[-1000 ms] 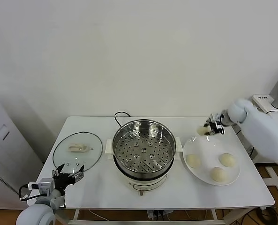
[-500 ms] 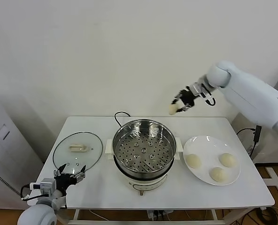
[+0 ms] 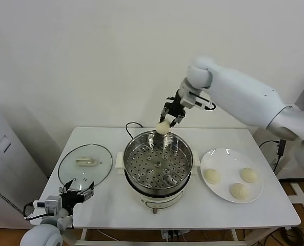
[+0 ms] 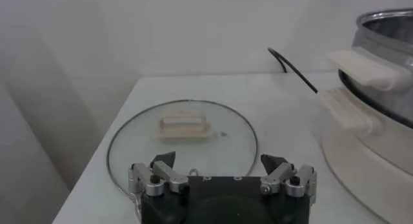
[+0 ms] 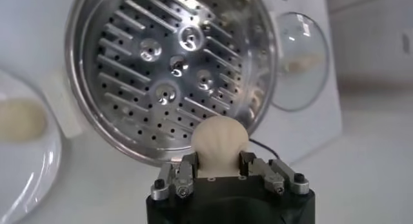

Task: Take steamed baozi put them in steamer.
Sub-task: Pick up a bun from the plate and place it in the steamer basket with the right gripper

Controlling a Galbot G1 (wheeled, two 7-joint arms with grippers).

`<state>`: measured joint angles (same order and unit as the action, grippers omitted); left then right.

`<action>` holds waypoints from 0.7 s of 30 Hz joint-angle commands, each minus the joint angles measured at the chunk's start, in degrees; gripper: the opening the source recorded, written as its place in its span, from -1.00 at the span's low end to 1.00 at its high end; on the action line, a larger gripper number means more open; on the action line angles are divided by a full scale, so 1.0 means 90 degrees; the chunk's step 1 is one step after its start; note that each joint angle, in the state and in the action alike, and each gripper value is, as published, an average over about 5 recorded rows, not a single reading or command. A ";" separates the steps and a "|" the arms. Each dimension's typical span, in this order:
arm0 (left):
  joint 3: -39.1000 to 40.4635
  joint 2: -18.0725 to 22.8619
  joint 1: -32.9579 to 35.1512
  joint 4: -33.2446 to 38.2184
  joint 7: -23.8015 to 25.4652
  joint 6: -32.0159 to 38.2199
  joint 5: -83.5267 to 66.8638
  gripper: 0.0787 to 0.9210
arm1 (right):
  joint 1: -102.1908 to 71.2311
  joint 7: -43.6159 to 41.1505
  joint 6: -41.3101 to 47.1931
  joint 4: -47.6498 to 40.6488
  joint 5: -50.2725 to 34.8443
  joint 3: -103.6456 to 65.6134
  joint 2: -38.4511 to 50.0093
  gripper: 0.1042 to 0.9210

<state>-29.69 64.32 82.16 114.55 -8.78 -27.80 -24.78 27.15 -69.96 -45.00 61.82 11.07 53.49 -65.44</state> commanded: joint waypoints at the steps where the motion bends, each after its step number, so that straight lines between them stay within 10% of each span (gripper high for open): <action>1: -0.0003 -0.0002 -0.0001 -0.0017 0.0006 0.0002 0.0007 0.77 | -0.0382 -0.0115 -0.0555 0.0159 0.1097 -0.0125 -0.0299 -0.24; 21: 0.0000 -0.0023 -0.0055 -0.0007 0.0002 -0.0030 0.0000 0.77 | -0.1589 0.0296 -0.0555 0.0308 0.2421 -0.0648 -0.0512 -0.24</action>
<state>-29.70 64.14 81.70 114.53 -8.75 -28.03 -24.79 15.64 -67.93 -47.22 64.21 27.94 48.91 -69.37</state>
